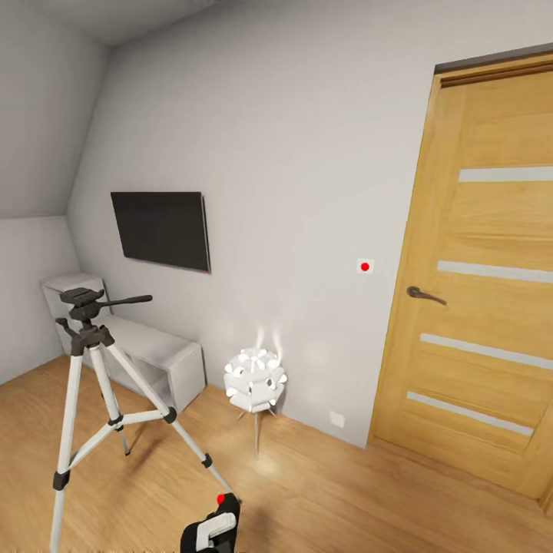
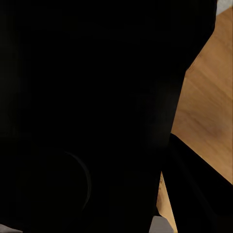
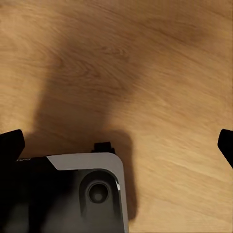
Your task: Attach the digital camera to the camera tripod in the bedroom.
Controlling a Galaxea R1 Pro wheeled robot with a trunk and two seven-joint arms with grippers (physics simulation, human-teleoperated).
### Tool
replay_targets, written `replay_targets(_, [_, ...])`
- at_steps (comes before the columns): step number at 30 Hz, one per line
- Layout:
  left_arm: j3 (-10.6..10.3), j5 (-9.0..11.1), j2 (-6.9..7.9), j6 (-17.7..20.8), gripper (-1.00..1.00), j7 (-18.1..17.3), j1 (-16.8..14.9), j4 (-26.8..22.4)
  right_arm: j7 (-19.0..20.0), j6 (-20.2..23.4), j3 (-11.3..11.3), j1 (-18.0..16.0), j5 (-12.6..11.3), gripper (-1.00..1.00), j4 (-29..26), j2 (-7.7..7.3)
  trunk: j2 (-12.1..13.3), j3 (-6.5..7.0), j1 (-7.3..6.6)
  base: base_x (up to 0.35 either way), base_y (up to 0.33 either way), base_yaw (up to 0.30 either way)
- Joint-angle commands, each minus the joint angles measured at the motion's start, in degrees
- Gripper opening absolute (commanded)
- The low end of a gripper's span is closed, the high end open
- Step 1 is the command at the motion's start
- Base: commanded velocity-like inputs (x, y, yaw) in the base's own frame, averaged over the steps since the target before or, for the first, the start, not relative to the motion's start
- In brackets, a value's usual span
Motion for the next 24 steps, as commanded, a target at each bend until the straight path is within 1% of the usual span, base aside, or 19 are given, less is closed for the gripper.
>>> replay_targets(1, [-0.45,0.55,0.02,0.10,-1.00,-0.34,-0.01,0.06,-0.05,-0.39,-0.39,-0.05,0.08,1.00,0.19,0.02,-0.05,-0.02,0.02,0.000,0.000,0.278])
replay_targets(9, [-0.42,0.53,0.22,0.60,-1.00,-0.27,0.28,0.11,0.00,-0.39,-0.37,-0.05,0.08,1.00,0.18,0.02,-0.05,-0.02,0.02,0.000,0.000,0.278])
replay_targets(11, [-0.47,0.52,0.23,0.71,-1.00,-0.41,1.66,0.09,0.00,-0.35,-0.36,-0.05,0.07,1.00,0.20,0.09,-0.05,-0.02,0.02,0.000,0.000,0.278])
replay_targets(18, [-0.52,0.02,0.14,0.72,-1.00,-0.90,2.54,0.09,0.00,-0.35,-0.36,-0.05,0.10,1.00,0.22,0.26,-0.05,-0.02,0.02,0.000,0.000,0.278])
replay_targets(24, [-0.62,-0.22,0.78,0.61,-1.00,-4.16,2.63,0.05,0.00,-0.38,-0.36,-0.05,0.10,1.00,0.20,0.14,-0.05,-0.02,0.02,0.000,0.000,0.278])
